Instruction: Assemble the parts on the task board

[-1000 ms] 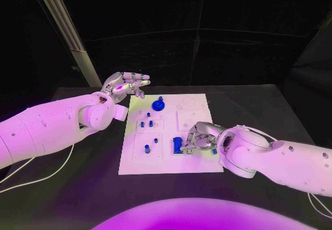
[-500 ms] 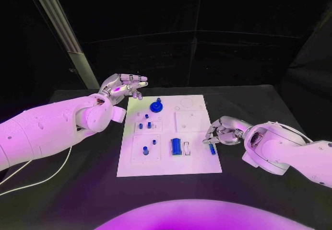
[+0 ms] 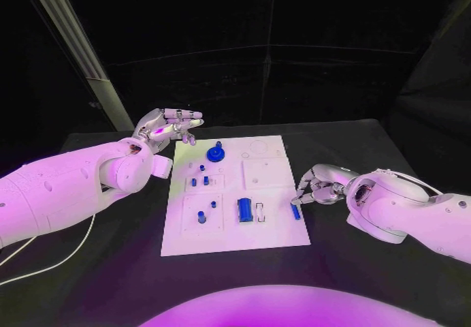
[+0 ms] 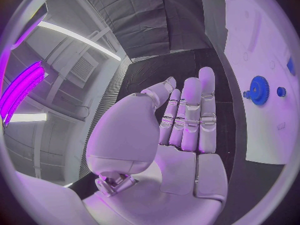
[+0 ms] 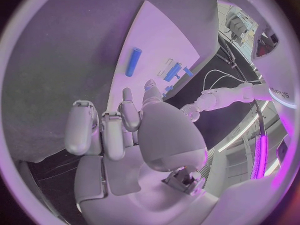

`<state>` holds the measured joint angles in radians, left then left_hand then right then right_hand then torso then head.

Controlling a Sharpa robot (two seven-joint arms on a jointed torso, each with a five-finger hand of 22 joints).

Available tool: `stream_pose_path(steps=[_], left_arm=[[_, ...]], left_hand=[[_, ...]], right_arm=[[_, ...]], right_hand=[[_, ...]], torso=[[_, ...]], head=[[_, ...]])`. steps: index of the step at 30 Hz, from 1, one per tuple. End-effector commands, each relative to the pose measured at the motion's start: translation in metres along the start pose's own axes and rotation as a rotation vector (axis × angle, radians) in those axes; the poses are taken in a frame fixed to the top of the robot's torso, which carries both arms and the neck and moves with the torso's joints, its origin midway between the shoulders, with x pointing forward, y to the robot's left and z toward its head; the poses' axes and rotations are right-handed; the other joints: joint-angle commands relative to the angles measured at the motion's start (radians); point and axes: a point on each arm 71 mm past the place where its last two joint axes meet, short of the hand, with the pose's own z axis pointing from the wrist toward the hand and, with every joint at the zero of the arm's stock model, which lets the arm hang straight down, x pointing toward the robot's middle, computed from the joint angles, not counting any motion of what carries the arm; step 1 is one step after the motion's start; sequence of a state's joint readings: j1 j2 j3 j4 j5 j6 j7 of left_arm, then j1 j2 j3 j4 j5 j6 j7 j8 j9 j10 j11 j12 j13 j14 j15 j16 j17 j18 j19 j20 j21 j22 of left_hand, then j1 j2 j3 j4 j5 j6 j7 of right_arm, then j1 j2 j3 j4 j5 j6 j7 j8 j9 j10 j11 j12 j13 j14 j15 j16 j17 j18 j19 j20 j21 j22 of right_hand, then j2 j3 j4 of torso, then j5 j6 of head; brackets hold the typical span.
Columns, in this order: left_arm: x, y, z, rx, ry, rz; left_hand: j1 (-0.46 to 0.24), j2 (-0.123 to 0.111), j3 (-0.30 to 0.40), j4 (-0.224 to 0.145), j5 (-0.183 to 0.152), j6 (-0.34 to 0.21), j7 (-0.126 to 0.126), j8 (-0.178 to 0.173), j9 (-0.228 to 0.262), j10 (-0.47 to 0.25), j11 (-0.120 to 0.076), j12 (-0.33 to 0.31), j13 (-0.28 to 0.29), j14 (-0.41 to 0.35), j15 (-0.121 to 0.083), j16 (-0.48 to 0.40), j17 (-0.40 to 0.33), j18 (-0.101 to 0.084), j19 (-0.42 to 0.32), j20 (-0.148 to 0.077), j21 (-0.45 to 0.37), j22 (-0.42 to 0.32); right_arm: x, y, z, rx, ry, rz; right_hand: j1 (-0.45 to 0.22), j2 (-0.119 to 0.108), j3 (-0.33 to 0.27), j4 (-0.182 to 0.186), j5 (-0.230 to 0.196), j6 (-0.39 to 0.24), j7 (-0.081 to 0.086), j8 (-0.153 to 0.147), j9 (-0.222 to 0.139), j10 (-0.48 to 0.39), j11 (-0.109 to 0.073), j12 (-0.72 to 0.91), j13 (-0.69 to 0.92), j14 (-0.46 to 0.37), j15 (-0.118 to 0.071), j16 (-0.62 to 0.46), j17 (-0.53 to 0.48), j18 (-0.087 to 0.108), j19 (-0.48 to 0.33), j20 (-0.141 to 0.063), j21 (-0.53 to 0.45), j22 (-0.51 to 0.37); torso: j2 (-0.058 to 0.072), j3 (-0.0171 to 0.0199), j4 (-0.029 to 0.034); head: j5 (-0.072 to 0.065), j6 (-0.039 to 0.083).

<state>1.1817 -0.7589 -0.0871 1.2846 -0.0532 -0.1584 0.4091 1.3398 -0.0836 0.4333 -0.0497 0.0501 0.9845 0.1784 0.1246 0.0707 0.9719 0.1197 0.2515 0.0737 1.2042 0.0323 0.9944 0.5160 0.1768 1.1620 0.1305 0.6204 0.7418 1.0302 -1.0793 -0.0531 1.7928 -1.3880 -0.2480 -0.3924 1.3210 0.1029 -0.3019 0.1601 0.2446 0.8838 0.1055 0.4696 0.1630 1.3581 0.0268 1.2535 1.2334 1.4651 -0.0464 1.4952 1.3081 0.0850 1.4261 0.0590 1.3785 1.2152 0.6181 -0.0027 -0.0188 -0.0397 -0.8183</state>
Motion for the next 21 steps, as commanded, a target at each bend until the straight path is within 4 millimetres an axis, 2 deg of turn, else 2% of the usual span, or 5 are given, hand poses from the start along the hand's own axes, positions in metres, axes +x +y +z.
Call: stream_pose_path(steps=[1,3,8,11,21], left_arm=[[0.001,-0.001,0.000,0.004,0.014,-0.007],[0.001,0.000,0.000,0.003,0.014,-0.006],[0.000,0.000,0.000,0.002,0.014,-0.006],[0.000,0.000,-0.001,0.002,0.013,-0.006],[-0.001,0.000,-0.001,0.002,0.013,-0.006]], left_hand=[[0.004,-0.001,-0.004,-0.001,0.003,-0.003,0.004,0.004,-0.001,-0.007,0.003,0.007,-0.001,-0.009,0.000,-0.004,-0.001,0.006,0.001,-0.001,-0.005,-0.001],[0.004,-0.001,-0.004,-0.001,0.003,-0.003,0.004,0.004,-0.001,-0.007,0.003,0.007,-0.001,-0.009,0.000,-0.004,-0.001,0.006,0.001,-0.001,-0.005,-0.001],[0.004,-0.001,-0.004,-0.001,0.003,-0.003,0.004,0.004,-0.001,-0.007,0.003,0.007,-0.001,-0.009,0.000,-0.004,-0.001,0.006,0.001,-0.001,-0.005,-0.001],[0.004,-0.001,-0.004,-0.001,0.003,-0.003,0.004,0.004,-0.001,-0.007,0.003,0.007,-0.001,-0.009,0.000,-0.004,-0.001,0.006,0.001,-0.001,-0.005,-0.001],[0.004,-0.001,-0.004,-0.001,0.003,-0.003,0.004,0.004,-0.001,-0.007,0.003,0.007,-0.001,-0.009,0.000,-0.004,-0.001,0.006,0.001,-0.001,-0.005,-0.001]], right_arm=[[0.004,0.000,0.002,0.034,0.043,-0.108],[0.005,0.000,0.002,0.040,0.051,-0.125],[0.008,0.000,0.004,0.055,0.067,-0.173],[0.010,0.002,0.005,0.053,0.076,-0.184],[0.021,0.011,0.007,0.033,0.111,-0.199]], right_hand=[[-0.013,-0.002,-0.010,0.002,-0.008,0.008,0.002,-0.005,-0.001,0.005,-0.001,-0.001,-0.003,0.076,0.001,-0.005,0.122,-0.013,0.000,0.002,0.002,-0.003],[-0.014,-0.003,-0.011,0.003,-0.009,0.008,0.002,-0.005,-0.001,0.005,-0.001,-0.001,-0.003,0.076,0.001,-0.005,0.122,-0.013,0.000,0.002,0.002,-0.003],[-0.019,-0.006,-0.016,0.008,-0.013,0.012,0.001,-0.005,0.001,0.005,-0.001,-0.001,-0.003,0.076,0.000,-0.005,0.122,-0.013,0.000,0.001,0.001,-0.003],[-0.019,-0.006,-0.017,0.009,-0.014,0.013,0.000,-0.005,0.001,0.006,-0.002,-0.001,-0.002,0.076,0.000,-0.005,0.121,-0.013,0.000,0.001,0.001,-0.003],[0.002,-0.003,-0.014,0.000,-0.003,0.029,-0.006,0.001,0.008,0.007,-0.007,0.001,0.000,0.076,-0.004,-0.006,0.121,-0.013,0.001,-0.002,0.001,-0.003]], torso=[[0.001,0.0011,0.0030],[0.000,0.0014,0.0022],[0.001,-0.0004,0.0016],[0.001,0.0001,0.0001],[0.001,-0.0001,0.0013]], head=[[0.000,0.000],[0.001,-0.001],[0.002,-0.002],[0.004,-0.004],[0.004,-0.008]])
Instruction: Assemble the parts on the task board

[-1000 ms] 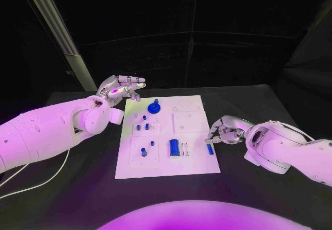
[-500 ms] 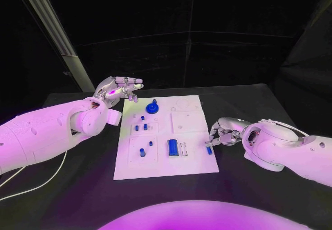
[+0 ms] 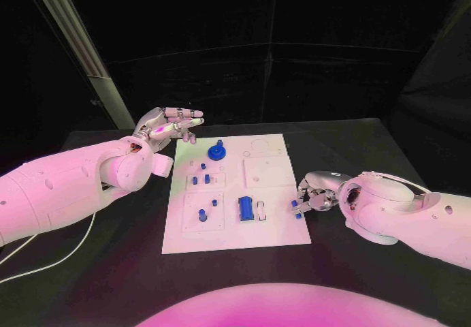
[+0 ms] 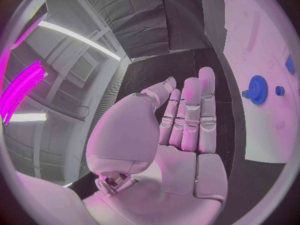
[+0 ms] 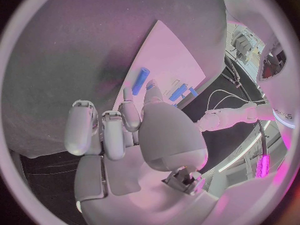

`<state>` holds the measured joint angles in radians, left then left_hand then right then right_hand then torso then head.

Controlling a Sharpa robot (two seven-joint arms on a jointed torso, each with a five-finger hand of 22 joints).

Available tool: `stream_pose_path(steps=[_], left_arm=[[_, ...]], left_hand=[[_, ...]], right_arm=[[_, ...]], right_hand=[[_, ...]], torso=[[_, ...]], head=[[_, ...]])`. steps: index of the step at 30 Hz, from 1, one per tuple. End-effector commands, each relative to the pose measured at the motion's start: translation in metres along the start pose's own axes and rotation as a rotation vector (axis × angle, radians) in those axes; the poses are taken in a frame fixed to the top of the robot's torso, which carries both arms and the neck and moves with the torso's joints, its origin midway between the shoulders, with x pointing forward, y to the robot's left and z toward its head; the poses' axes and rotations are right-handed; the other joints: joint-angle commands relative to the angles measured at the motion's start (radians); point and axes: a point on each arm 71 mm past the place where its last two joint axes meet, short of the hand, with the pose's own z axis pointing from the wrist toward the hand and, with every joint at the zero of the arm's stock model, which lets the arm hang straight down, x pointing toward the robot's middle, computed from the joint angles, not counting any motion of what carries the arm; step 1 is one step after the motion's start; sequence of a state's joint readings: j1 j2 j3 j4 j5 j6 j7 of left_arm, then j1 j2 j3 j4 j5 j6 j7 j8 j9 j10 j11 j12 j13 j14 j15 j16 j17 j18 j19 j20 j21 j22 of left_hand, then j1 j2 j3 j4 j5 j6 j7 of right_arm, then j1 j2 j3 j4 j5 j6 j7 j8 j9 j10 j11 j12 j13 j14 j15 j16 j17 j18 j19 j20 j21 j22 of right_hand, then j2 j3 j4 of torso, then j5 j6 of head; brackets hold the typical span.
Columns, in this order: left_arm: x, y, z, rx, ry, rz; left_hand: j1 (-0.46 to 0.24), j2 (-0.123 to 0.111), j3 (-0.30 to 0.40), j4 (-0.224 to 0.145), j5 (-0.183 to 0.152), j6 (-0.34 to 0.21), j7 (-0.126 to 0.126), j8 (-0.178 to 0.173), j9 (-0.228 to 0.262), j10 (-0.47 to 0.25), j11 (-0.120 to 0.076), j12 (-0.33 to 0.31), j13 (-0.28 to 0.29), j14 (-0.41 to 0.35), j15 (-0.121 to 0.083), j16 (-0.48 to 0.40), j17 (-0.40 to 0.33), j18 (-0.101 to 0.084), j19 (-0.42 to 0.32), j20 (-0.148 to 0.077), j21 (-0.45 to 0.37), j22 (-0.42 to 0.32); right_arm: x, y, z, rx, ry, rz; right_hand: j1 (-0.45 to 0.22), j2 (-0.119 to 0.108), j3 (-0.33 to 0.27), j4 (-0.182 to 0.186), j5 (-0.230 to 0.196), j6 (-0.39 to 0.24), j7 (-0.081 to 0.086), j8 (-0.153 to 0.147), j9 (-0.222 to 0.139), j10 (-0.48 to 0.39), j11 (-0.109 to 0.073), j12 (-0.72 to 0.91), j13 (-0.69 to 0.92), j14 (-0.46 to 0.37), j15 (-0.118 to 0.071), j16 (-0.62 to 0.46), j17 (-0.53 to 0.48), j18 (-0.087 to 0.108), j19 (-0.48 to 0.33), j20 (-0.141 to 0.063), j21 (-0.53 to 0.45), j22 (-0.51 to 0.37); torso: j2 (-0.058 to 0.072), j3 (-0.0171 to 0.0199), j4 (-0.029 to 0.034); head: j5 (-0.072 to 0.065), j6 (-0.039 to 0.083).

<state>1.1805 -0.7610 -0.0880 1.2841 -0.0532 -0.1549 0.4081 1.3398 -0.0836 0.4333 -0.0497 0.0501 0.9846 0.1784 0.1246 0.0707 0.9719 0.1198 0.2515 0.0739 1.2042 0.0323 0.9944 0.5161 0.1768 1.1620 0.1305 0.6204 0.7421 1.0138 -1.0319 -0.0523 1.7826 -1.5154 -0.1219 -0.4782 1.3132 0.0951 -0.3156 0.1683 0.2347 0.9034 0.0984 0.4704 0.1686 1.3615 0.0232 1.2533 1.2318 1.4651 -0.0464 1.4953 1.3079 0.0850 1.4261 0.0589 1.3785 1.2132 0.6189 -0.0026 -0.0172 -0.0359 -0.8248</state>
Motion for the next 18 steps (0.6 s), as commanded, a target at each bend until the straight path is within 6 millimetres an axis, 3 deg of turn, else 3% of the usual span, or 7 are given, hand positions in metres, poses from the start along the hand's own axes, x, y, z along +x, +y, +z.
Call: stream_pose_path(steps=[1,4,6,13,18], left_arm=[[0.000,-0.001,0.000,0.004,0.012,-0.006],[0.000,-0.001,-0.001,0.003,0.012,-0.006],[-0.001,-0.001,-0.001,0.001,0.012,-0.006],[-0.001,-0.001,-0.001,-0.001,0.012,-0.006],[-0.001,-0.001,-0.002,-0.001,0.013,-0.006]], left_hand=[[0.004,-0.001,-0.004,-0.001,0.003,-0.003,0.004,0.004,-0.001,-0.007,0.003,0.007,-0.001,-0.009,0.000,-0.004,-0.001,0.006,0.001,-0.001,-0.005,-0.001],[0.004,-0.001,-0.004,-0.001,0.003,-0.003,0.004,0.004,-0.001,-0.007,0.003,0.007,-0.001,-0.009,0.000,-0.004,-0.001,0.006,0.001,-0.001,-0.005,-0.001],[0.003,0.000,-0.005,0.000,0.003,-0.003,0.004,0.005,-0.001,-0.008,0.003,0.008,-0.002,-0.009,0.000,-0.003,-0.002,0.006,0.001,-0.001,-0.006,-0.002],[0.003,0.000,-0.005,0.000,0.003,-0.003,0.004,0.005,-0.001,-0.008,0.003,0.008,-0.002,-0.009,0.000,-0.003,-0.002,0.006,0.001,-0.001,-0.006,-0.002],[0.003,0.000,-0.005,0.000,0.003,-0.003,0.004,0.005,-0.001,-0.008,0.003,0.008,-0.002,-0.009,0.000,-0.003,-0.002,0.006,0.001,-0.001,-0.006,-0.002]], right_arm=[[0.005,0.003,0.001,0.002,0.030,-0.041],[0.006,0.005,0.002,-0.001,0.029,-0.052],[0.007,0.007,0.004,-0.002,0.030,-0.067],[0.011,0.013,0.009,-0.004,0.051,-0.114],[0.013,0.017,0.011,-0.007,0.057,-0.148]], right_hand=[[0.018,0.006,0.002,-0.012,0.011,0.012,0.000,0.001,0.003,0.004,-0.004,0.001,0.002,0.076,-0.005,-0.006,0.122,-0.013,0.001,-0.002,0.001,-0.001],[0.057,0.020,0.019,-0.034,0.027,0.015,-0.002,0.000,0.006,0.003,-0.007,-0.001,0.001,0.076,-0.008,-0.006,0.122,-0.013,0.001,-0.005,0.000,-0.001],[0.090,0.033,0.038,-0.055,0.008,0.016,-0.003,-0.001,0.008,0.002,-0.009,-0.003,0.001,0.076,-0.010,-0.006,0.122,-0.013,0.001,-0.007,0.000,0.000],[0.125,0.044,0.064,-0.082,-0.007,0.015,-0.003,-0.011,0.008,-0.001,-0.010,-0.009,-0.003,0.076,-0.011,-0.007,0.121,-0.013,0.001,-0.009,-0.001,-0.001],[0.207,0.085,0.141,-0.144,-0.070,0.017,-0.003,-0.031,0.003,-0.008,-0.012,-0.018,-0.007,0.076,-0.015,-0.008,0.121,-0.013,0.001,-0.013,-0.002,-0.001]], torso=[[0.001,-0.0002,-0.0003],[0.000,-0.0006,0.0007],[0.000,-0.0002,0.0007],[0.000,-0.0009,0.0011],[0.000,-0.0005,0.0008]], head=[[0.001,-0.001],[0.003,-0.005],[0.006,-0.007],[0.008,-0.007],[0.011,-0.010]])
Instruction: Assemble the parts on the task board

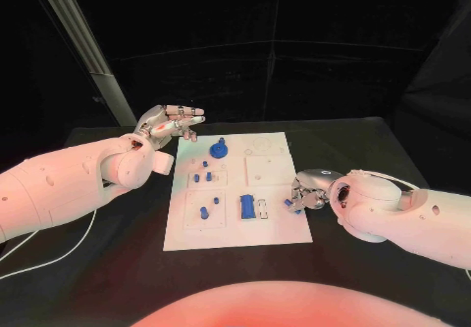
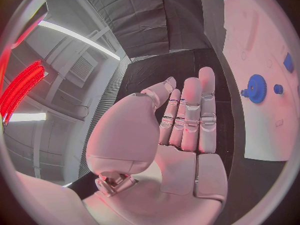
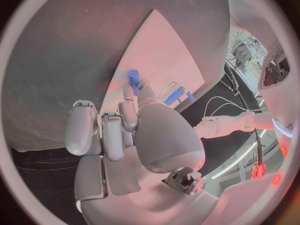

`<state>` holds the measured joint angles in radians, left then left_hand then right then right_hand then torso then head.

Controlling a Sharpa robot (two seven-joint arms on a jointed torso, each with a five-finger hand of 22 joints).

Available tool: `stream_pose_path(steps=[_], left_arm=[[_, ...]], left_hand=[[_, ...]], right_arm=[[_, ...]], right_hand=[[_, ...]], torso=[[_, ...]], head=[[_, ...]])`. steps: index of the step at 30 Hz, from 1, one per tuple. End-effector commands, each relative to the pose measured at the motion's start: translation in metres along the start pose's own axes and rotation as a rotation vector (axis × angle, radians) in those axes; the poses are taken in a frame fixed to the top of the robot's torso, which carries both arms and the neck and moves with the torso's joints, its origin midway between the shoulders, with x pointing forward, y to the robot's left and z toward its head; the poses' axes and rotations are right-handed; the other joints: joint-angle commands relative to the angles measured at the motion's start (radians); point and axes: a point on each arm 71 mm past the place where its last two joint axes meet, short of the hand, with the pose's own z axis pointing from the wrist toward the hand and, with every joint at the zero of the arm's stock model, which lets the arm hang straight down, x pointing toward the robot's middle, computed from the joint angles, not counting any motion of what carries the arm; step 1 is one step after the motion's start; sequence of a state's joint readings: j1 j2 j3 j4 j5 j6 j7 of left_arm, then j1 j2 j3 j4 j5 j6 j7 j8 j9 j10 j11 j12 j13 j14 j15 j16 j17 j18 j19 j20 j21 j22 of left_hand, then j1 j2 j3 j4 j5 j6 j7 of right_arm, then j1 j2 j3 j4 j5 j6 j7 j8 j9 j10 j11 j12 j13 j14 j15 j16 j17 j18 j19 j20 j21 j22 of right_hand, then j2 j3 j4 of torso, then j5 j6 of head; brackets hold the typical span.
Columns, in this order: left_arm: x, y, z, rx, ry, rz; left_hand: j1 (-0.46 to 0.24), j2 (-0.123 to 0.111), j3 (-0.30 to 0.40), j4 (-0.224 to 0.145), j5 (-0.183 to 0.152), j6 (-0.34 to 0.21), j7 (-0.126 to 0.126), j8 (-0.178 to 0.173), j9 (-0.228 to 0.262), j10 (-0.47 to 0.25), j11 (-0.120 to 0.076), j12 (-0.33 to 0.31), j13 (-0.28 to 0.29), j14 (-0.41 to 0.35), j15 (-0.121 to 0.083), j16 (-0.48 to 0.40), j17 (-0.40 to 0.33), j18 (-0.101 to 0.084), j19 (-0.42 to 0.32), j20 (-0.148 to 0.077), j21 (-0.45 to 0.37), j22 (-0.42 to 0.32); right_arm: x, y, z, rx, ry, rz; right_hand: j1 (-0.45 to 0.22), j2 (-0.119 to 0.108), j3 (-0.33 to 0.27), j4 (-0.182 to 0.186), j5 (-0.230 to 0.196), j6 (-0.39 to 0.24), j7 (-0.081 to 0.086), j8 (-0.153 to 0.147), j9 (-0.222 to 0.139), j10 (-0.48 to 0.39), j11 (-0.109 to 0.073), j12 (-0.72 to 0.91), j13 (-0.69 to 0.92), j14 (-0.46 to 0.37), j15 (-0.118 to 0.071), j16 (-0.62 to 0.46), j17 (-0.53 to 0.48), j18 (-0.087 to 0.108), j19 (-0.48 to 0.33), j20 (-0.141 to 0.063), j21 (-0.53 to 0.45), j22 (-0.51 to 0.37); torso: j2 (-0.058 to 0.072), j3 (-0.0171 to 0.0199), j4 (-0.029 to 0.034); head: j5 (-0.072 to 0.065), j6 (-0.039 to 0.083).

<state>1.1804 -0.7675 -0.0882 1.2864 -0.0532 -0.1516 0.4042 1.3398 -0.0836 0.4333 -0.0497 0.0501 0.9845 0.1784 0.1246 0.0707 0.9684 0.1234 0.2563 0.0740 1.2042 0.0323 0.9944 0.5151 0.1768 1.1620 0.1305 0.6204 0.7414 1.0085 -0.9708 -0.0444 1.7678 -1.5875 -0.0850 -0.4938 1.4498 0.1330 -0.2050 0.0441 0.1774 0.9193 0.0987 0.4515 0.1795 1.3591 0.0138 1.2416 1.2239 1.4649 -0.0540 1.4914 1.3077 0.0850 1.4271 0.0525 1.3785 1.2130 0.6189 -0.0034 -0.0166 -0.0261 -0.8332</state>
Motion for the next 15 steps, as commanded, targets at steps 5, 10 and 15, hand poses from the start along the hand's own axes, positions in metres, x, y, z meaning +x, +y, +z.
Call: stream_pose_path(steps=[5,10,15], left_arm=[[0.0005,-0.0010,-0.0005,0.003,0.013,-0.006],[0.0010,-0.0009,-0.0004,0.002,0.015,-0.007],[0.0015,-0.0009,-0.0002,0.001,0.017,-0.008]], left_hand=[[0.003,0.000,-0.005,0.000,0.003,-0.003,0.004,0.005,-0.001,-0.005,-0.001,0.003,-0.002,-0.009,0.000,-0.003,-0.001,0.006,0.001,-0.001,-0.006,-0.001],[0.003,0.000,-0.005,0.000,0.003,-0.003,0.004,0.005,-0.001,-0.005,-0.001,0.003,-0.002,-0.009,0.000,-0.003,-0.001,0.006,0.001,-0.001,-0.006,-0.001],[0.003,0.000,-0.005,0.000,0.003,-0.003,0.004,0.005,-0.001,-0.005,-0.001,0.003,-0.002,-0.009,0.000,-0.003,-0.001,0.006,0.001,-0.001,-0.006,-0.001]], right_arm=[[0.0120,-0.0015,0.0017,0.026,0.060,-0.069],[0.0113,-0.0009,0.0001,0.032,0.049,0.020],[0.0114,0.0001,-0.0027,0.028,0.053,0.133]], right_hand=[[0.067,0.046,0.080,-0.046,-0.005,0.005,0.004,-0.047,-0.020,-0.010,0.004,-0.015,-0.004,0.076,-0.001,-0.005,0.120,-0.014,0.000,-0.001,-0.003,-0.001],[-0.010,0.027,0.112,-0.020,0.073,0.006,0.013,-0.096,-0.036,-0.009,0.011,-0.016,-0.003,0.076,0.006,-0.006,0.120,-0.014,0.000,0.004,-0.003,-0.001],[-0.079,0.019,0.128,0.024,0.063,0.013,0.014,-0.120,-0.044,-0.005,0.013,-0.014,-0.002,0.075,0.008,-0.007,0.118,-0.013,0.000,0.007,-0.005,-0.002]], torso=[[-0.001,-0.0002,-0.0001],[-0.001,0.0003,-0.0003],[-0.002,0.0001,0.0007]], head=[[0.002,-0.003],[0.003,-0.002],[0.003,-0.001]])
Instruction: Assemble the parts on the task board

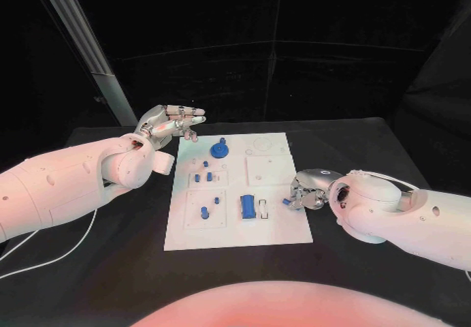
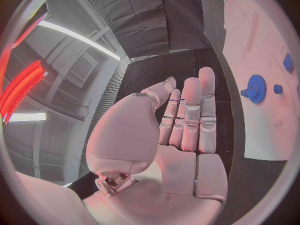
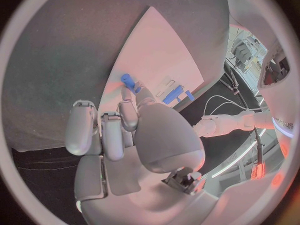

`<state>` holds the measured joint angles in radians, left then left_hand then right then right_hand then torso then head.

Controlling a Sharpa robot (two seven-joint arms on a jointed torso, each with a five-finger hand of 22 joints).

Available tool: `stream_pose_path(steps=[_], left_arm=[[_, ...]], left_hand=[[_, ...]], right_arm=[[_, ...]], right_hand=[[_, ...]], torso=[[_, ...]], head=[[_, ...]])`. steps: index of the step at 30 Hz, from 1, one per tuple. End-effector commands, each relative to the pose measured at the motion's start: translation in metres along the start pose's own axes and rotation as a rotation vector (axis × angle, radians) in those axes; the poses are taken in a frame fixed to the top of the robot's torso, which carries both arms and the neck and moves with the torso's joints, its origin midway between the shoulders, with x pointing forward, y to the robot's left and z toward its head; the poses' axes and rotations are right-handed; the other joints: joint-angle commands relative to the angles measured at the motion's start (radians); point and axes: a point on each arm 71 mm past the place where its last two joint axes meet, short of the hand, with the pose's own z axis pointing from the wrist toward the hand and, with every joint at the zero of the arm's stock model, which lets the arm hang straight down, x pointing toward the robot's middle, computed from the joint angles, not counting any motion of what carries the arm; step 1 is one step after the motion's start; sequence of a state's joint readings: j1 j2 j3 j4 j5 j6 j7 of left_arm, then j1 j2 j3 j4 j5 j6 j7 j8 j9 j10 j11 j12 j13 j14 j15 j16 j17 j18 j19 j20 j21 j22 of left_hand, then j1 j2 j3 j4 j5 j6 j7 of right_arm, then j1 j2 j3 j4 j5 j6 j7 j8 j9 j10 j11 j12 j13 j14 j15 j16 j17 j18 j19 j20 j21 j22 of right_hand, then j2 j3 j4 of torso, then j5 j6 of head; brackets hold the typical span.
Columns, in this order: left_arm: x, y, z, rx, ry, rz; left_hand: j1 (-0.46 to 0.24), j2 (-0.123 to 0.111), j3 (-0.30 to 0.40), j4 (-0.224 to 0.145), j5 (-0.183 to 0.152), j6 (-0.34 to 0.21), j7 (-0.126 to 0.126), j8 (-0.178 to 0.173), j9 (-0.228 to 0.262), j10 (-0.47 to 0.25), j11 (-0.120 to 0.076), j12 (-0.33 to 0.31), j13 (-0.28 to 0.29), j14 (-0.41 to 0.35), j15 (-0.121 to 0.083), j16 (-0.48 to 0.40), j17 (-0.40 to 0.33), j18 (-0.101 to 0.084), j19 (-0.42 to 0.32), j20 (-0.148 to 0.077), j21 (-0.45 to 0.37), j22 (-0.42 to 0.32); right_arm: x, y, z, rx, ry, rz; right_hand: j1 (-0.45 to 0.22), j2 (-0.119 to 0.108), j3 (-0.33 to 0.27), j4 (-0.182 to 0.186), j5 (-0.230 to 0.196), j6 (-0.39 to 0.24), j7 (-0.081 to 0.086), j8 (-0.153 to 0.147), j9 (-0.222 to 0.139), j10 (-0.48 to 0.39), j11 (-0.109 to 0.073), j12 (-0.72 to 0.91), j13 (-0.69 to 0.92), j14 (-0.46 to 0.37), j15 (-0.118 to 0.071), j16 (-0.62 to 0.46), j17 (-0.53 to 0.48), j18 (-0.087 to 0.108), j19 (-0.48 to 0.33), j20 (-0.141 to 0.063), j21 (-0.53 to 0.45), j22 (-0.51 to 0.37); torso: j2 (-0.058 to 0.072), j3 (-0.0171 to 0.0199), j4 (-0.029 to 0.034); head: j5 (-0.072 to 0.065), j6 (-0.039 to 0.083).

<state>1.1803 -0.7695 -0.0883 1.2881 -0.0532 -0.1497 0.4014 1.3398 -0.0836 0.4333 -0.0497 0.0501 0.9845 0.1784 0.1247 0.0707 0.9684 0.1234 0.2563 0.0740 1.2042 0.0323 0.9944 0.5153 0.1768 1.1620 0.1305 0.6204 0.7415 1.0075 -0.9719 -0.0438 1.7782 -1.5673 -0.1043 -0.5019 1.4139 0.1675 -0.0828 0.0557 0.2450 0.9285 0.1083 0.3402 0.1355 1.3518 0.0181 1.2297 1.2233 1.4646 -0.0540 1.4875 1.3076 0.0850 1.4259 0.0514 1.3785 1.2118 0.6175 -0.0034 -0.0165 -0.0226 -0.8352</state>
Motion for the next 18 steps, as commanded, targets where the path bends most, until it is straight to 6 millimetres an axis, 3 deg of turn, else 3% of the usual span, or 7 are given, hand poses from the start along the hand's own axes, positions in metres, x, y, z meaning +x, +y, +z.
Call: stream_pose_path(steps=[1,10,14,18], left_arm=[[0.002,-0.001,0.000,0.004,0.016,-0.007],[0.002,-0.001,0.001,0.003,0.017,-0.007],[0.003,-0.001,0.001,0.003,0.018,-0.008],[0.003,-0.001,0.001,0.003,0.019,-0.008]], left_hand=[[0.003,0.000,-0.005,0.000,0.003,-0.003,0.004,0.005,-0.001,-0.005,-0.001,0.003,-0.002,-0.009,0.000,-0.003,-0.001,0.006,0.001,-0.001,-0.006,-0.001],[0.003,0.001,-0.005,0.000,0.003,-0.003,0.004,0.005,-0.001,-0.006,-0.001,0.004,-0.002,-0.010,0.000,-0.003,-0.002,0.006,0.001,-0.001,-0.006,-0.001],[0.003,0.001,-0.005,0.000,0.003,-0.003,0.004,0.005,-0.001,-0.006,-0.001,0.004,-0.002,-0.010,0.000,-0.003,-0.002,0.006,0.001,-0.001,-0.006,-0.001],[0.003,0.001,-0.005,0.000,0.003,-0.003,0.004,0.005,-0.001,-0.006,-0.001,0.004,-0.002,-0.010,0.000,-0.003,-0.002,0.006,0.001,-0.001,-0.006,-0.001]], right_arm=[[0.011,-0.002,-0.002,0.025,0.057,0.118],[0.007,0.005,-0.008,-0.011,0.009,0.226],[0.006,0.008,-0.010,-0.023,-0.002,0.256],[0.007,0.012,-0.009,-0.030,0.006,0.284]], right_hand=[[-0.057,-0.020,0.009,0.021,-0.007,0.006,0.004,-0.014,-0.001,0.003,0.009,-0.001,-0.001,0.076,0.008,-0.003,0.119,-0.013,0.001,0.009,-0.005,-0.001],[-0.093,-0.064,0.067,0.040,0.003,0.031,0.002,-0.041,-0.005,0.012,0.007,0.010,0.010,0.078,0.006,0.001,0.126,-0.014,0.004,0.007,-0.002,0.005],[-0.113,-0.086,0.084,0.048,0.047,0.042,0.001,-0.050,-0.004,0.016,0.007,0.014,0.014,0.078,0.006,0.002,0.128,-0.014,0.005,0.006,-0.001,0.007],[-0.115,-0.092,0.089,0.048,0.052,0.044,0.001,-0.052,-0.004,0.016,0.007,0.013,0.014,0.078,0.006,0.002,0.128,-0.014,0.005,0.006,-0.001,0.007]], torso=[[0.000,0.0003,0.0010],[0.001,0.0000,-0.0002],[0.001,-0.0001,-0.0002],[0.001,-0.0004,0.0005]], head=[[-0.001,0.002],[0.001,0.004],[0.001,0.003],[0.003,0.002]])
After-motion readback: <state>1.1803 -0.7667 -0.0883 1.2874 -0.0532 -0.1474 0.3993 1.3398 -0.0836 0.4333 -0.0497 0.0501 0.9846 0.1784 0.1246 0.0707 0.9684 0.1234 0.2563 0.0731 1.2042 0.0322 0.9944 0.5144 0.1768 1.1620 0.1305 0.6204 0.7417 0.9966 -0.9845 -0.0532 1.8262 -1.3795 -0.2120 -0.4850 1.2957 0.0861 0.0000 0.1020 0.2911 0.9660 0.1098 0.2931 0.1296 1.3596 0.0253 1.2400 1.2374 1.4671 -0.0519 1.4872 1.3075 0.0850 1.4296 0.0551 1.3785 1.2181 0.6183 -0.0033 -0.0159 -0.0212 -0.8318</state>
